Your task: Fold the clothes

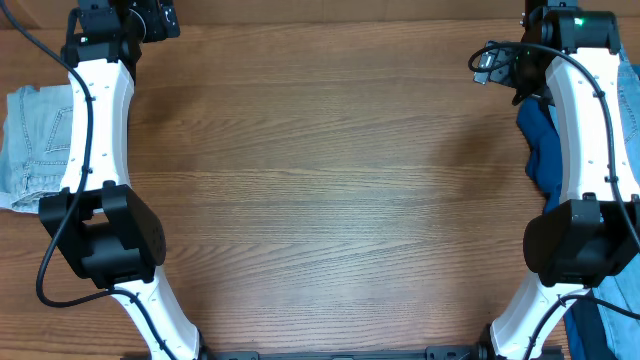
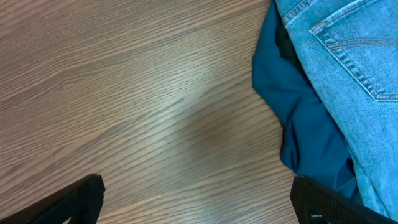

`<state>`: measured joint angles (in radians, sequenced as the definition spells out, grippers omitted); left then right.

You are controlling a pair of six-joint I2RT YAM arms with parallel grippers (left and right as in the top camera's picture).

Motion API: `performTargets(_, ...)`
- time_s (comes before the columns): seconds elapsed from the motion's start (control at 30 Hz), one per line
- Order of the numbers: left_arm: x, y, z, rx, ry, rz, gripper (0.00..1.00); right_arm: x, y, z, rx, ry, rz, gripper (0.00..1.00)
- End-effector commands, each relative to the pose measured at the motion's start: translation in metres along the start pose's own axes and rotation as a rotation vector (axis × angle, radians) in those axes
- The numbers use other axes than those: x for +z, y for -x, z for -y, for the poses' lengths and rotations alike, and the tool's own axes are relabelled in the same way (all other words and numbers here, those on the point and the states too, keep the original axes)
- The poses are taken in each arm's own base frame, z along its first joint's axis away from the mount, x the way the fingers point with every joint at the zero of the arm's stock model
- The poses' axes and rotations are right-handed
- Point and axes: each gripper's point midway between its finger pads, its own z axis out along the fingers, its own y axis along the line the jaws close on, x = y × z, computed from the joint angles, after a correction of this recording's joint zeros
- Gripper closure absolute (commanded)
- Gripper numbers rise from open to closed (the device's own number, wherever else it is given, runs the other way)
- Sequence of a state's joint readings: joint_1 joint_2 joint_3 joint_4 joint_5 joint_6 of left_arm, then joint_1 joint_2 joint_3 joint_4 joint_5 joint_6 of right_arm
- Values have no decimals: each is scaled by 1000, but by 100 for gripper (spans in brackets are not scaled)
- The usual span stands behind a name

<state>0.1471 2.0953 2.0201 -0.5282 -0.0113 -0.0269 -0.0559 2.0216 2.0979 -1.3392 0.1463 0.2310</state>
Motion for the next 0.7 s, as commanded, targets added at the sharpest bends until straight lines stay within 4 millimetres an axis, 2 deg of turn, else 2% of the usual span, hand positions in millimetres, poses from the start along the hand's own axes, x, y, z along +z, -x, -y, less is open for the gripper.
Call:
performTargets(0.0, -2, 5, 3, -1, -7, 12, 0, -37, 1, -14, -31, 28, 78, 0)
performTargets(0.1, -2, 5, 3, -1, -7, 12, 0, -90, -6, -39, -83, 96, 178, 0)
performTargets(0.2, -2, 5, 3, -1, -7, 12, 0, -131, -18, -59, -131, 158, 252, 0)
performTargets(0.3, -2, 5, 3, -1, -7, 12, 0, -168, -30, -72, -169, 218, 318, 0)
performTargets(0.37, -2, 5, 3, -1, -7, 12, 0, -203, -41, -75, -189, 270, 382, 0)
performTargets(0.4, -2, 5, 3, -1, -7, 12, 0, -216, -45, -74, -192, 288, 408, 0)
performTargets(0.43, -2, 5, 3, -1, -7, 12, 0, -238, -51, -69, -191, 314, 454, 0)
performTargets(0.5, -2, 5, 3, -1, -7, 12, 0, -272, -60, -51, -169, 337, 534, 0)
performTargets(0.67, -2, 5, 3, -1, -7, 12, 0, -349, -110, -15, -161, 498, 662, 0)
